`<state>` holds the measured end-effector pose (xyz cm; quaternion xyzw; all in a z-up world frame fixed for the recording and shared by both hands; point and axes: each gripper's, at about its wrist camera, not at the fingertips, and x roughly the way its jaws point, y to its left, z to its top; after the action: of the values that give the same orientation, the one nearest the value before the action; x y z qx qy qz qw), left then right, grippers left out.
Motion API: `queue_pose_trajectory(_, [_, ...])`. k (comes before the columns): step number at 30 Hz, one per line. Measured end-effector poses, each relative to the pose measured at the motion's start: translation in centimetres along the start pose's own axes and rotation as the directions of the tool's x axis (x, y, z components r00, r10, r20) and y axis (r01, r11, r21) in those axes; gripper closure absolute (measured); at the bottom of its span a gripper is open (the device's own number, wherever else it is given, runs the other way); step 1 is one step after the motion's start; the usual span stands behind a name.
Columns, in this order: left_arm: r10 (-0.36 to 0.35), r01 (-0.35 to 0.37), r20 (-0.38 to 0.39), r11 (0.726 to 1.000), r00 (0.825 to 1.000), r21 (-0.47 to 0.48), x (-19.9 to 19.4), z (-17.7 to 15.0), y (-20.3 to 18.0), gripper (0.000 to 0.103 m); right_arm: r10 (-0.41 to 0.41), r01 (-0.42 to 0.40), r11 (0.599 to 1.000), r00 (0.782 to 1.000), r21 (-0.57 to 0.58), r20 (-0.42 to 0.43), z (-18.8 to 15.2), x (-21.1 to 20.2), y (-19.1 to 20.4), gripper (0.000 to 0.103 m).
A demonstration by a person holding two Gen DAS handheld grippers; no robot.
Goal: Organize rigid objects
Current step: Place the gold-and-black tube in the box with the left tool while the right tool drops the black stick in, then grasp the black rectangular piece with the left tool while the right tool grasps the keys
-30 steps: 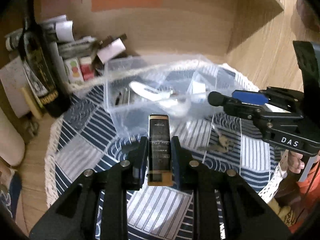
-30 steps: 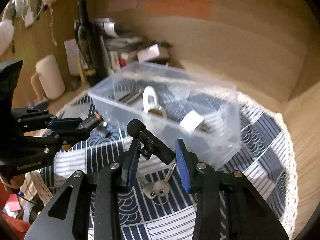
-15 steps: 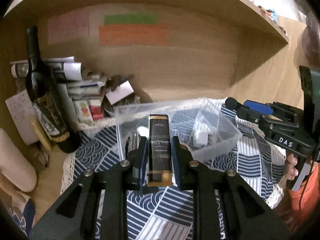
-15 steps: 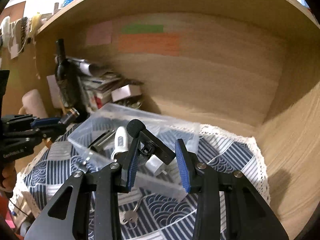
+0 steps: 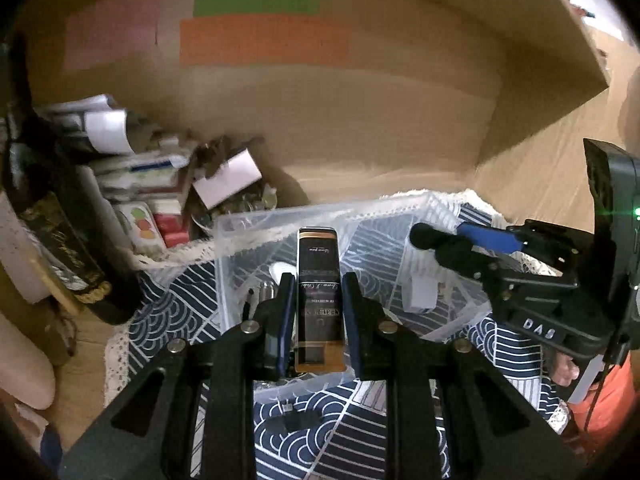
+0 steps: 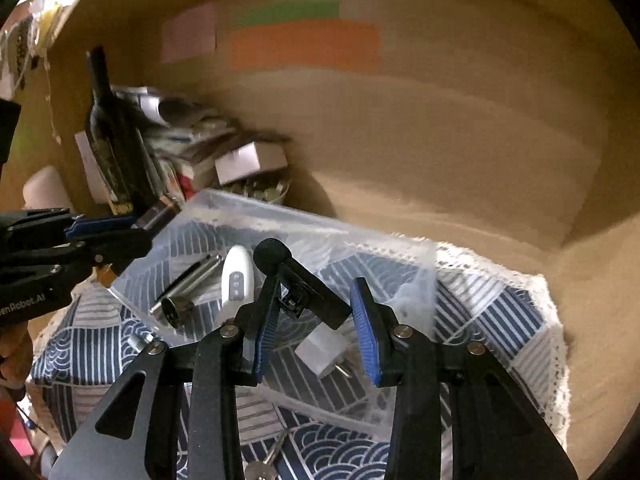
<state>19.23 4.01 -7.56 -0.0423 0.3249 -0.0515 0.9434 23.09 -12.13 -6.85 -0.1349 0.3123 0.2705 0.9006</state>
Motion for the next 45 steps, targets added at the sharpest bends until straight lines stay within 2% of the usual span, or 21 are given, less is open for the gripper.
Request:
queue_pose_trajectory(5, [-0.025,0.024,-0.063,1.0,0.998,-0.006,2.7,-0.3,0.4,0.08,0.013,-0.014,1.0,0.997,-0.005,-0.072,-0.7,2.5,0.1,0.07])
queue_pose_trajectory(12, [-0.041,0.039,-0.128,0.999,0.991,-0.015,5.3,-0.9,0.6,0.08,0.027,-0.028,1.0,0.992,-0.004,-0.126,-1.5,3.8,0.3,0.07])
queue_pose_trajectory(16, [-0.042,0.04,-0.126,0.999,0.991,-0.022,5.2,-0.9,0.7,0.08,0.037,-0.037,0.999,0.991,0.001,-0.13,-1.3,3.4,0.2,0.069])
queue_pose_trajectory(21, [-0.049,0.047,-0.099,0.999,0.994,-0.024,3.4,-0.7,0.6,0.08,0.026,-0.027,1.0,0.995,-0.006,-0.096,-1.2,2.0,0.3,0.06])
queue_pose_trajectory(26, [-0.027,0.027,-0.047,1.0,0.999,-0.009,0.7,-0.5,0.4,0.067,0.019,-0.018,1.0,0.999,0.01,-0.04,-0.9,-0.4,0.2,0.049])
queue_pose_trajectory(29, [-0.008,0.008,-0.002,1.0,1.0,-0.001,-1.6,-0.6,0.4,0.051,0.019,-0.019,1.0,1.0,0.021,-0.008,-1.0,-2.2,0.1,0.044])
queue_pose_trajectory(31, [0.009,-0.009,0.026,1.0,1.0,0.005,-2.8,-0.8,0.6,0.035,0.023,-0.023,0.999,1.0,0.023,0.007,-1.4,-3.4,0.3,0.044])
queue_pose_trajectory(35, [0.044,-0.045,0.053,0.999,0.998,0.017,-4.8,-1.7,1.0,0.024,0.005,-0.005,1.0,1.0,0.02,0.019,-2.5,-4.9,0.5,0.042])
queue_pose_trajectory(37, [0.056,-0.057,0.042,0.998,0.998,0.016,-5.3,-2.5,1.2,0.017,0.004,-0.004,0.999,1.0,0.034,0.012,-3.3,-5.3,0.5,0.041])
queue_pose_trajectory(40, [0.067,-0.067,0.004,0.998,0.998,0.011,-4.8,-3.9,1.4,0.017,0.005,-0.004,0.998,1.0,0.057,-0.011,-4.7,-5.2,0.5,0.04])
queue_pose_trajectory(45, [0.066,-0.067,-0.105,0.998,0.992,-0.006,-2.1,-6.5,1.8,0.017,0.025,-0.017,0.996,0.995,0.087,-0.092,-7.5,-3.8,0.8,0.04])
